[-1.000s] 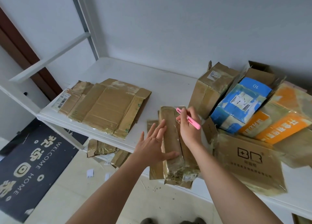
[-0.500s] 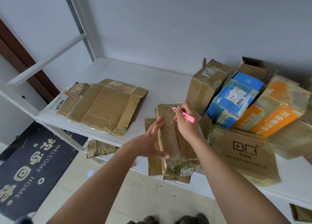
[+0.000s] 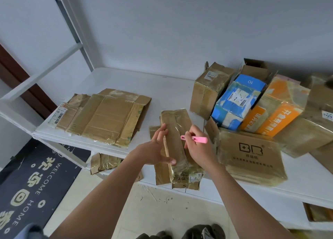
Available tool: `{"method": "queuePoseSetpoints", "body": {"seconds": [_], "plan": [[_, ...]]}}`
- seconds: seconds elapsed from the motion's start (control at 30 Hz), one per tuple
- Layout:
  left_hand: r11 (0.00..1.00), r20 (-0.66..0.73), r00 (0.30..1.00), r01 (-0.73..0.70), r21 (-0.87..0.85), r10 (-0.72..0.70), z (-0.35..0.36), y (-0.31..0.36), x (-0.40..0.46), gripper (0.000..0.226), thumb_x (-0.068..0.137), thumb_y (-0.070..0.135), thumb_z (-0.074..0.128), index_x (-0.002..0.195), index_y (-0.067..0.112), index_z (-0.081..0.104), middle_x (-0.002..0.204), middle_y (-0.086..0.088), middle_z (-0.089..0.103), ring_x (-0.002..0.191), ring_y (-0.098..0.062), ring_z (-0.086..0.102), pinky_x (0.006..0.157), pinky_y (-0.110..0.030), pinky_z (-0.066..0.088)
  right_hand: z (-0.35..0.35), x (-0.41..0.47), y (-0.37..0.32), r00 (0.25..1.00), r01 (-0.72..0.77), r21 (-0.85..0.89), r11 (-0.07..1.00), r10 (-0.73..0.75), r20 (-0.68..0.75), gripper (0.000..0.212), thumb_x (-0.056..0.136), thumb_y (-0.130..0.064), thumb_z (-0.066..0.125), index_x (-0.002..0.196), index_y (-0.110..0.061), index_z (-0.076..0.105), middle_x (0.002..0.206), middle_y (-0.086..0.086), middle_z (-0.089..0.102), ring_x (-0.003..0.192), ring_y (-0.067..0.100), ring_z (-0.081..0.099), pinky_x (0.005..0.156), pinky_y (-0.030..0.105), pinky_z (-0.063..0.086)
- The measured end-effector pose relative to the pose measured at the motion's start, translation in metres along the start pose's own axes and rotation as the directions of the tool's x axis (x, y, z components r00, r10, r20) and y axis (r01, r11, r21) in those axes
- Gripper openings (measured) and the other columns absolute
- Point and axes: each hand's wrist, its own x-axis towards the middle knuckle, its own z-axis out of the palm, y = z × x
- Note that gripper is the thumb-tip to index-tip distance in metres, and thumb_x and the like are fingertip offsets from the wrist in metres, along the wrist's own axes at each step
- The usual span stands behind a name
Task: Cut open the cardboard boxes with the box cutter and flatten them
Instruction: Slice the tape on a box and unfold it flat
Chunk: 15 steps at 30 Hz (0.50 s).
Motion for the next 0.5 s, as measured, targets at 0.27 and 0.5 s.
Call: {"method": "queuePoseSetpoints", "body": {"seconds": [0.27, 0.5], "plan": [[0.998, 0.007, 0.999, 0.032, 0.054, -0.032, -0.001, 0.001, 0.001, 0.132, 0.07, 0.061, 0.074, 0.152, 0.021, -0.021, 0.153, 0.02, -0.034, 0.126, -0.023, 0.049, 0.102, -0.041, 0.046, -0.018, -0.054, -0.002, 0.998, -0.027, 0.074, 0.997, 0.022, 0.064, 0.026, 0.101, -0.013, 0.049, 0.081, 0.002, 0.045, 0.063, 0.015, 0.055, 0.053, 0.018, 0.05, 0.049, 0.033, 0.041], [0.997, 0.011, 0.999, 0.047, 0.054, -0.048, -0.003, 0.006, -0.002, 0.135, 0.059, 0.07, 0.067, 0.153, 0.023, -0.017, 0.151, 0.025, -0.032, 0.13, -0.021, 0.046, 0.102, -0.04, 0.045, -0.025, -0.104, -0.005, 0.993, 0.12, 0.127, 0.985, -0.118, -0.026, 0.029, 0.102, -0.015, 0.045, 0.076, -0.003, 0.044, 0.06, 0.019, 0.049, 0.05, 0.033, 0.046, 0.048, 0.043, 0.04]]}}
